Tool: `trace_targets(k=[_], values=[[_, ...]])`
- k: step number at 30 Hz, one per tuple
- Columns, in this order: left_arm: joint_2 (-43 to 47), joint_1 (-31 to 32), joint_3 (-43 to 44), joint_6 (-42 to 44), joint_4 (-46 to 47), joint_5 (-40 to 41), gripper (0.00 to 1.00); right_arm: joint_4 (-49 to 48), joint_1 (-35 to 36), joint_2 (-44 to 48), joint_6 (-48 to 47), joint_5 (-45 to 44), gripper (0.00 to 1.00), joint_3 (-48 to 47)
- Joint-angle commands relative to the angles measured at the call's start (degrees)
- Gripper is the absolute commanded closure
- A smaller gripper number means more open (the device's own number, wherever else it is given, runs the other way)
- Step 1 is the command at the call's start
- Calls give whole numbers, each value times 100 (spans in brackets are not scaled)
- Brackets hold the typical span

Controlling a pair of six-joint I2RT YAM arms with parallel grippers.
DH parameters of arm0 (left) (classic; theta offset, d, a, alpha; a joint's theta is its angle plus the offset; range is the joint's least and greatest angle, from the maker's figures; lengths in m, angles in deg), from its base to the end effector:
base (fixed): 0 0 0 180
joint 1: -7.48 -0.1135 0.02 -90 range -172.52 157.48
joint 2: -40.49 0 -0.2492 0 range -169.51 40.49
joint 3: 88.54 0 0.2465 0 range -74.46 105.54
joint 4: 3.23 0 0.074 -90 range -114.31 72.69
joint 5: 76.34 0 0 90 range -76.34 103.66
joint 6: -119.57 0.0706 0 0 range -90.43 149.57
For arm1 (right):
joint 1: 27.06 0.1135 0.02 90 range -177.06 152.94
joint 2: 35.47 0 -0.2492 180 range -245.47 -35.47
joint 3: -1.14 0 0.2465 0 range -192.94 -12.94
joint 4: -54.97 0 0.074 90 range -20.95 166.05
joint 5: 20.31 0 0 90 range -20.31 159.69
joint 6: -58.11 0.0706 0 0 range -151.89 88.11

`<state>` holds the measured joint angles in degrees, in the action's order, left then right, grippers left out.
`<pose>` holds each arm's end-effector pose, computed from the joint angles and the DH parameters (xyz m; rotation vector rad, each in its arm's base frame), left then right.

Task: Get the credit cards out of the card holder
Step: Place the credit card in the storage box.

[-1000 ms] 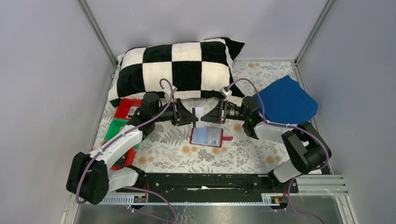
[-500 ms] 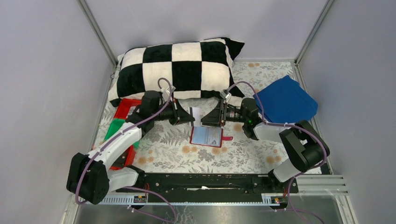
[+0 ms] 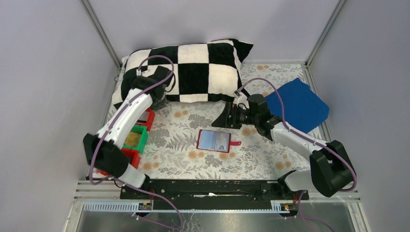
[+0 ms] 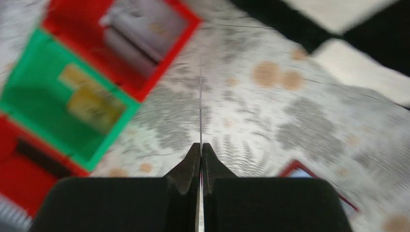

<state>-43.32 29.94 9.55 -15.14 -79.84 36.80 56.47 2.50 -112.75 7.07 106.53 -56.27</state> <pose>0.2846 -0.0876 0.2990 -0.6113 2.4496 0.0865 0.2561 0.1939 0.2252 -0.3015 2.1170 1.3752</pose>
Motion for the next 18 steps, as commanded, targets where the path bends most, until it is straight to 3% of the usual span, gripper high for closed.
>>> trace_targets(k=[1, 7, 18], values=[[-884, -26, 826, -1239, -2119, 1755, 100, 347, -23, 20, -315, -38, 9, 29], [-1200, -316, 1057, -2480, -2110, 1809, 100, 225, -29, -31, -244, 70, 9, 143], [-2056, -1558, 1784, -3325, -2115, 924, 100, 111, -21, -167, -222, 238, 9, 212]])
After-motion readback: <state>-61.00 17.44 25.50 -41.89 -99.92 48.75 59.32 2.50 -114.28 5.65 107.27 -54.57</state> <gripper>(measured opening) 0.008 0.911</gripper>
